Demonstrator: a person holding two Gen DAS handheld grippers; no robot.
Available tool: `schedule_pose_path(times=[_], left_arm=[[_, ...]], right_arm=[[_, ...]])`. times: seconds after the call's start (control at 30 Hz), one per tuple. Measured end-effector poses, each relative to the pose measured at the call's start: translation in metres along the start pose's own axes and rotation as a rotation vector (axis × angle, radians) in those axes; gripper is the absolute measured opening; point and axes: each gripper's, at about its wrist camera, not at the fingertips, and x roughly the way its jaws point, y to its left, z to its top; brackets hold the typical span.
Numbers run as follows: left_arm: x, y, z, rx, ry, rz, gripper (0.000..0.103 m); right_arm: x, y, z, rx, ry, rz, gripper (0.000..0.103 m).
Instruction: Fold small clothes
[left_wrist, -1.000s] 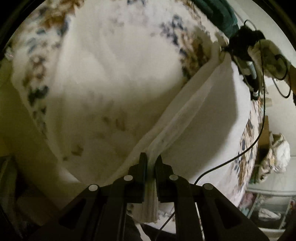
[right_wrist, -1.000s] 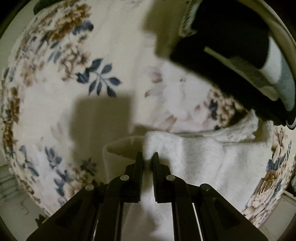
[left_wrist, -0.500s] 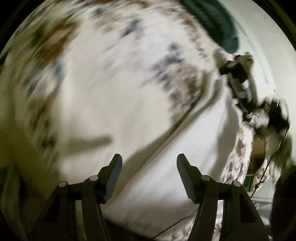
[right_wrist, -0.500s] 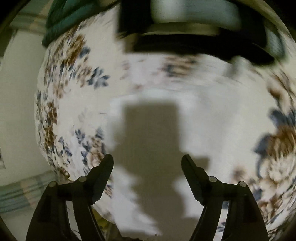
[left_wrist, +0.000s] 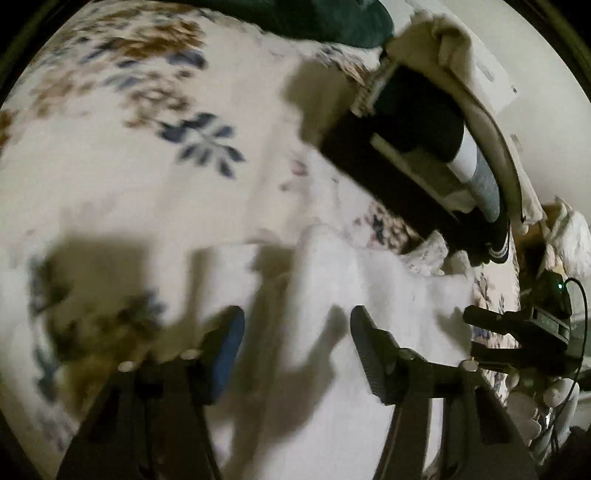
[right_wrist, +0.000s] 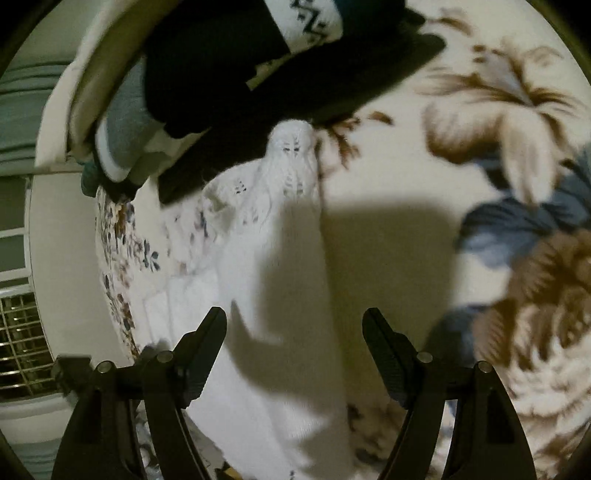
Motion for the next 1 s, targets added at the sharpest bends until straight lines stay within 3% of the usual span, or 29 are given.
schedule_pose_path(times=[0.07,0.1,0.2,0.3,0.47,0.57,0.6,0.63,0.73,0.87,1.0], left_arm=[[-0.007,-0.005,-0.001,0.037,-0.025,0.0,0.01],[-0.014,-0.007,0.0,0.049,-0.048,-0.001,0.01],[-0.04,0.001,0.004,0.031,-0.098,-0.018,0.009],[-0.038,0.02,0.017,0.001,-0.091,-0.02,0.009],[-0.007,0.034,0.027,-0.024,0.036,-0.076,0.018],[-0.034,0.034,0.015,-0.007,0.019,-0.125,0.031],[-0.047,0.035,0.007,-0.006,0.012,-0.141,0.044],[-0.065,0.038,-0.005,-0.01,0.004,-0.153,0.049],[-0.107,0.047,-0.049,-0.007,0.002,-0.181,0.056],[-0.145,0.064,-0.124,0.023,0.049,-0.12,0.056],[-0.142,0.089,-0.202,-0.011,0.167,-0.019,0.056]], right_arm=[[0.005,0.001,0.004,0.011,0.009,0.005,0.056],[0.005,0.004,0.003,0.003,0.006,-0.008,0.027],[-0.005,0.018,-0.002,-0.044,-0.054,-0.069,0.01],[-0.009,0.037,-0.005,-0.076,-0.093,-0.087,0.009],[0.018,0.055,0.001,-0.096,-0.056,-0.225,0.012],[0.004,0.055,-0.01,-0.088,-0.052,-0.22,0.034],[-0.005,0.053,-0.02,-0.086,-0.047,-0.198,0.046],[-0.015,0.051,-0.032,-0.086,-0.043,-0.183,0.054],[-0.042,0.039,-0.076,-0.099,-0.029,-0.149,0.064],[-0.062,0.004,-0.165,-0.055,0.032,-0.094,0.066],[-0.049,-0.042,-0.257,0.022,0.132,-0.085,0.066]])
